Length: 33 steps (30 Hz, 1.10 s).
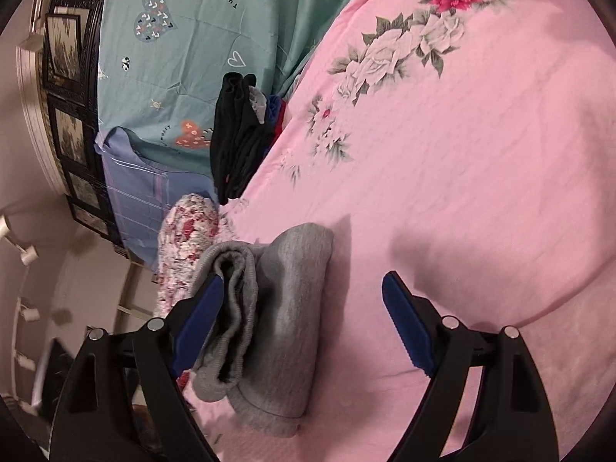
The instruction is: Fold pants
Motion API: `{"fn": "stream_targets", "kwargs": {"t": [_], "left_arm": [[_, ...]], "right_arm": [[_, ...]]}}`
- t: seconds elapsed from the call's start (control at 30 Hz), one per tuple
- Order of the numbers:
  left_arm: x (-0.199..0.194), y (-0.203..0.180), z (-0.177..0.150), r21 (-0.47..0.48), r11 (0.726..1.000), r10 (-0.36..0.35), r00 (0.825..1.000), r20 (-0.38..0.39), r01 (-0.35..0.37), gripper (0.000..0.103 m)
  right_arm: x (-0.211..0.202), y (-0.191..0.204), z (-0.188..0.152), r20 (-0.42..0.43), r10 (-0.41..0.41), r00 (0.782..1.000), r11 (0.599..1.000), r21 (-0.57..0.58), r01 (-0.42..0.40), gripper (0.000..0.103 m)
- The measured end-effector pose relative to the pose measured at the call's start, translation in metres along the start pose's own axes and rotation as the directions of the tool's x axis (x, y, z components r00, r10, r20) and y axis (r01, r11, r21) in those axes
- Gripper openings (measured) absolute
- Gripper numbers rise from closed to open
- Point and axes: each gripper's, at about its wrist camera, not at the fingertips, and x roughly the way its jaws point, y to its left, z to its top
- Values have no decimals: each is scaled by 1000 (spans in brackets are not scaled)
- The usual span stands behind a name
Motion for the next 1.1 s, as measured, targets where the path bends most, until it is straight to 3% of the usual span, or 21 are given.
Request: {"fn": "stream_targets", "kwargs": {"t": [0.1, 0.2, 0.27, 0.37, 0.43, 0.57, 0.63, 0.67, 0.7, 0.73, 0.8, 0.87, 0.93, 1.0, 1.1], "left_arm": [[-9, 27, -6, -96, 995, 20, 1000, 15, -19, 98], [-23, 70, -16, -242, 970, 24, 999, 32, -15, 98], [-33, 101, -24, -347, 938, 27, 999, 43, -10, 98], [-47, 150, -41, -513, 858, 10, 998, 68, 27, 98], [-50, 170, -50, -571, 820, 11, 998, 69, 31, 98], [-48, 190, -65, -610, 792, 26, 999, 45, 7, 98], [-39, 196, -72, -618, 786, 10, 1000, 17, 3, 98], [-32, 198, -77, -619, 786, -5, 1000, 1, 4, 98], [-26, 200, -79, -620, 785, -13, 1000, -15, 0, 98], [-19, 201, -82, -621, 784, -21, 999, -33, -4, 98], [-7, 203, -87, -625, 781, -49, 997, -56, 4, 98], [5, 200, -92, -605, 796, -41, 994, -100, -28, 98], [12, 201, -98, -579, 809, 17, 989, -149, -102, 100], [13, 214, -105, -601, 787, 44, 984, -170, -139, 100], [19, 234, -114, -580, 760, 170, 951, -260, -294, 100]], "right_arm": [[0, 15, -4, 12, -40, 999, 996, -80, 41, 85], [-2, 43, -11, 8, -16, 1000, 984, -175, 17, 85], [-1, 68, -15, -5, 7, 1000, 971, -238, -8, 85], [7, 109, -19, -37, 57, 998, 945, -320, -66, 85], [17, 134, -21, -69, 89, 994, 927, -360, -108, 85], [51, 164, -34, -141, 53, 989, 896, -431, -110, 85], [72, 152, -45, -204, -83, 975, 902, -431, -13, 85], [85, 135, -54, -255, -189, 948, 901, -430, 64, 85], [92, 121, -63, -291, -240, 926, 890, -446, 90, 85], [92, 113, -71, -275, -263, 925, 869, -483, 104, 84], [82, 114, -82, -205, -260, 944, 838, -534, 114, 85], [80, 121, -84, -189, -292, 938, 819, -556, 143, 85], [80, 128, -86, -173, -343, 923, 785, -593, 180, 85], [79, 143, -88, -134, -390, 911, 734, -642, 220, 86], [73, 173, -102, -104, -326, 940, 690, -706, 161, 101]]}}
